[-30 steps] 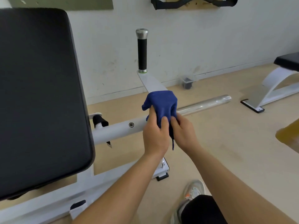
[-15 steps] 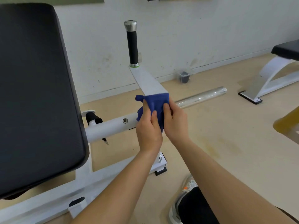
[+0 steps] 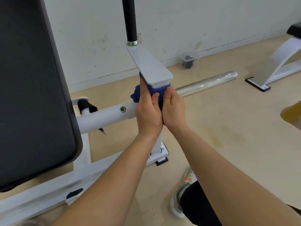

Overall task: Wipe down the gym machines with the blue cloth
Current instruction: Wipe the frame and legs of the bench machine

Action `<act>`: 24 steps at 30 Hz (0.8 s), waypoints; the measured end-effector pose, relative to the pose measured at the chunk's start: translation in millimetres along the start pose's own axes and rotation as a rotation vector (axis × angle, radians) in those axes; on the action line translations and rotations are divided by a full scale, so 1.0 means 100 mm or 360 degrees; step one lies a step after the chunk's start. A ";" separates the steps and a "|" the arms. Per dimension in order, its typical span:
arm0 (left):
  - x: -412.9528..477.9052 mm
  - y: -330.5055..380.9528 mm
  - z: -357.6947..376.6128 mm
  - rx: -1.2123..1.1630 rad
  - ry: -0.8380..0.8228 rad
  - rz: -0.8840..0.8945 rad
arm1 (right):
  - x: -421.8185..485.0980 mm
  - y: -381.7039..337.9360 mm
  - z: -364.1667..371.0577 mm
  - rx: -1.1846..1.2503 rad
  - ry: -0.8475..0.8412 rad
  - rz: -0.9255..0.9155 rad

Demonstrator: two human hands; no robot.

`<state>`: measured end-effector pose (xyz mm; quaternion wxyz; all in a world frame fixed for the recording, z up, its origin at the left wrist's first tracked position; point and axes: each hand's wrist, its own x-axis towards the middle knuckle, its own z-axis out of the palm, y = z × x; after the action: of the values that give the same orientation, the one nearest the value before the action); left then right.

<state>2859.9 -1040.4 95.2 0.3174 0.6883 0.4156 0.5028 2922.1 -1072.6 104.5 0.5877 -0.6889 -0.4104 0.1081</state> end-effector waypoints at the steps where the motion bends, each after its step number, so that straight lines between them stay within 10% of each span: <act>1: -0.05 -0.07 0.01 0.0021 -0.0034 0.0001 | -0.03 0.09 0.01 -0.0022 -0.0020 0.0024; 7: -0.29 -0.36 -0.05 0.0183 -0.0281 -0.0238 | -0.22 0.44 -0.08 -0.0238 -0.0365 0.0213; 24: -0.54 -0.62 0.15 0.0217 0.0043 -0.0114 | -0.37 0.73 0.14 -0.0093 -0.0062 0.0156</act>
<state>2850.6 -1060.6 14.9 0.2820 0.6861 0.4774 0.4710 2921.6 -1086.0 23.1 0.5534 -0.7227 -0.3904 0.1381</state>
